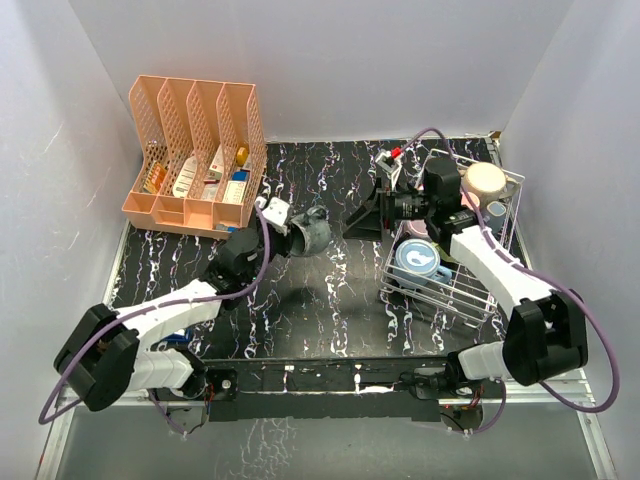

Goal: Load the cups into the dish rack
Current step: Pick up the cup at the center of the board.

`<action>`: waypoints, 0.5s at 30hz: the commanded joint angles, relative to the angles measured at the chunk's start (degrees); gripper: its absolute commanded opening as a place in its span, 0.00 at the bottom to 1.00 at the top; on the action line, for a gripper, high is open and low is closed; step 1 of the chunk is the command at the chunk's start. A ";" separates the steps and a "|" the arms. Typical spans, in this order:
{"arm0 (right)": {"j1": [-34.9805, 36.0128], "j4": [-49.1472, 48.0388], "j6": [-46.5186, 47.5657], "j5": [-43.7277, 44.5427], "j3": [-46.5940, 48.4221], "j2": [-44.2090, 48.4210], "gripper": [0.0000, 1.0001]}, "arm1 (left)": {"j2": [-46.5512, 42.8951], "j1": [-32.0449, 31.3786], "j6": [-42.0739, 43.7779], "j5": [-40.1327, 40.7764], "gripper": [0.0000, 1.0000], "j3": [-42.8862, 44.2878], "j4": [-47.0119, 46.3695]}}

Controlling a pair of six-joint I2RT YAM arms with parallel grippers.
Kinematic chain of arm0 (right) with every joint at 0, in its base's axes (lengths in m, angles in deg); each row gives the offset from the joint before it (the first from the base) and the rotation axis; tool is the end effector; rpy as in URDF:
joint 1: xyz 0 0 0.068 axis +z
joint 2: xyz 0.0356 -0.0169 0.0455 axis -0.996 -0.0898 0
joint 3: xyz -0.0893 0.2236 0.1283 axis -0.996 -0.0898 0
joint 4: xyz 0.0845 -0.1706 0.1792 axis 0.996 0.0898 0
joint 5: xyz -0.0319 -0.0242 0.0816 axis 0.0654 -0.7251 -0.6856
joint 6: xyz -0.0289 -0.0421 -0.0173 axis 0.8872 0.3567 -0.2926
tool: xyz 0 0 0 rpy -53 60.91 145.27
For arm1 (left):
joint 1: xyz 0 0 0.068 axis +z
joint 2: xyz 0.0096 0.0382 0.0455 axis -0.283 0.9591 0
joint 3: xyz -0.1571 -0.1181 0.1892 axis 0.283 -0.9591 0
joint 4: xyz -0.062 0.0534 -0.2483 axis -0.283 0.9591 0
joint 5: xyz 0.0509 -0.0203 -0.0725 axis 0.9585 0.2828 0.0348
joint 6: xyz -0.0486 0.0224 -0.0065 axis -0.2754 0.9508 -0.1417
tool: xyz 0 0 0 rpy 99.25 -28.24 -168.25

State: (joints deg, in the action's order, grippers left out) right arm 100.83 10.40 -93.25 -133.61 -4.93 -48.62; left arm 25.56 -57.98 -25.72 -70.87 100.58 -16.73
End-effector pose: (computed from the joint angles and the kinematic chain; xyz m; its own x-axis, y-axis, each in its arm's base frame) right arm 0.2766 0.1134 0.3091 -0.6622 -0.0195 -0.7490 -0.7426 0.1506 0.6526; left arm 0.2085 -0.1758 0.2637 0.0916 0.0297 -0.9954 0.5028 0.8614 0.0720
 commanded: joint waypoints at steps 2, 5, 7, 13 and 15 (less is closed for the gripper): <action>-0.72 13.30 33.55 -4.79 8.77 4.65 0.86 | -6.58 3.36 -20.69 -19.57 0.00 3.32 6.56; -0.87 14.11 36.21 -9.55 10.73 5.54 0.95 | -8.55 3.96 -30.88 -24.65 0.00 3.02 6.72; -0.92 13.94 34.88 -12.83 12.45 5.58 0.99 | -9.81 4.00 -37.04 -26.76 0.00 2.11 5.07; -0.96 6.45 17.47 -15.41 17.03 6.83 0.99 | -12.82 3.92 -52.18 -29.98 0.00 -2.15 -4.77; -0.97 2.18 9.21 -15.04 17.75 7.57 0.99 | -13.18 3.86 -54.98 -30.82 0.00 -2.94 -8.40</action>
State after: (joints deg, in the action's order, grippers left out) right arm 100.13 21.24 -70.39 -146.24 8.38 -44.03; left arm 15.81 -54.26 -67.29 -96.75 98.07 -10.53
